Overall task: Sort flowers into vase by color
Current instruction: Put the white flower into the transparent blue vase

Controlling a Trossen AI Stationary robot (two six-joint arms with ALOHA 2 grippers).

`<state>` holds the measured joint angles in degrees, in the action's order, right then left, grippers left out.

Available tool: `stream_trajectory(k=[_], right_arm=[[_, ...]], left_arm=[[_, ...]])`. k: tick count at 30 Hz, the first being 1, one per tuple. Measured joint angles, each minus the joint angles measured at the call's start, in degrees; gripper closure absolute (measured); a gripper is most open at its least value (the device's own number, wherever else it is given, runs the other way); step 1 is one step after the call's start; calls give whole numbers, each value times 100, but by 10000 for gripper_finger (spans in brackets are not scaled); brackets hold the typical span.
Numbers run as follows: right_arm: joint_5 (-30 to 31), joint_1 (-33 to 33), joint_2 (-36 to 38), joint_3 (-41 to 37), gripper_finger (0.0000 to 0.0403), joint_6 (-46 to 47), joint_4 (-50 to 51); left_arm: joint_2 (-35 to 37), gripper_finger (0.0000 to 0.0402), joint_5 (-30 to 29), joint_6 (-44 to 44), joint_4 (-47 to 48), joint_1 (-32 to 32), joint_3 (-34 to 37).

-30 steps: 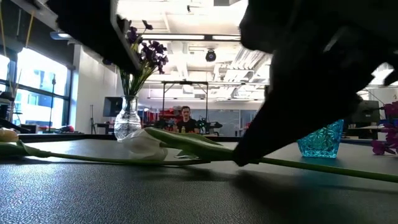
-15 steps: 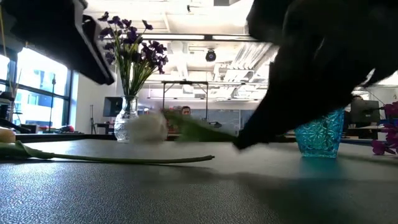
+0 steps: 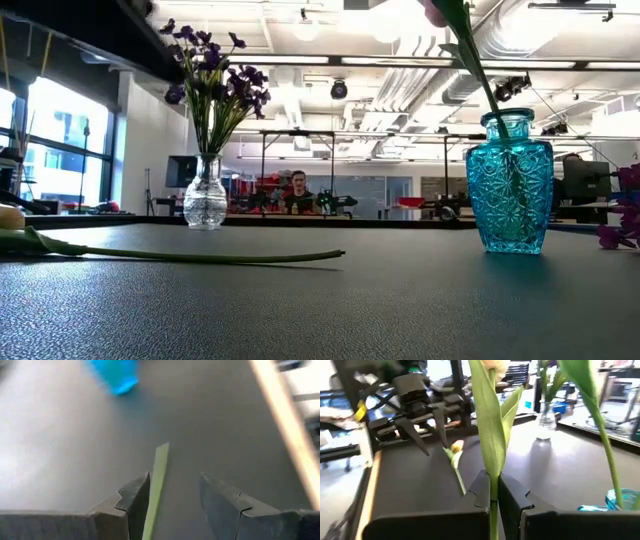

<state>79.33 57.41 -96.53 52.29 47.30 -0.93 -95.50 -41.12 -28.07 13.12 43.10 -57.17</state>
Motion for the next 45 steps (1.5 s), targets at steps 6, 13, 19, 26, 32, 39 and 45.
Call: stream_trajectory(k=[6,13,19,26,32,39,45], right_arm=[[-581,-16,16,-85,402,-1608,-1443],[-2776,-457,-27,-85,402,-5226,-4475],[-4950,-915,-27,-85,403,-7331,-6279],[-5741,-1345,-27,-85,403,-8082,-6817],[-5958,-1637,-29,-85,403,-7846,-6800],[-5999,-1763,-29,-85,403,-7836,-6739],[-6007,-1867,-282,-85,403,-7821,-7028]], left_arm=[[-227,245,1858,1803,-3978,-709,1084],[-808,245,2366,4160,-6237,-1061,1163],[-1136,245,2767,4891,-6450,-1215,490],[-1176,245,2909,5123,-6452,-1416,-257],[-1176,245,3319,4921,-6300,-1598,-567],[-1176,249,3518,4775,-6282,-1655,-571],[-1176,280,3554,4777,-6275,-1651,-572]])
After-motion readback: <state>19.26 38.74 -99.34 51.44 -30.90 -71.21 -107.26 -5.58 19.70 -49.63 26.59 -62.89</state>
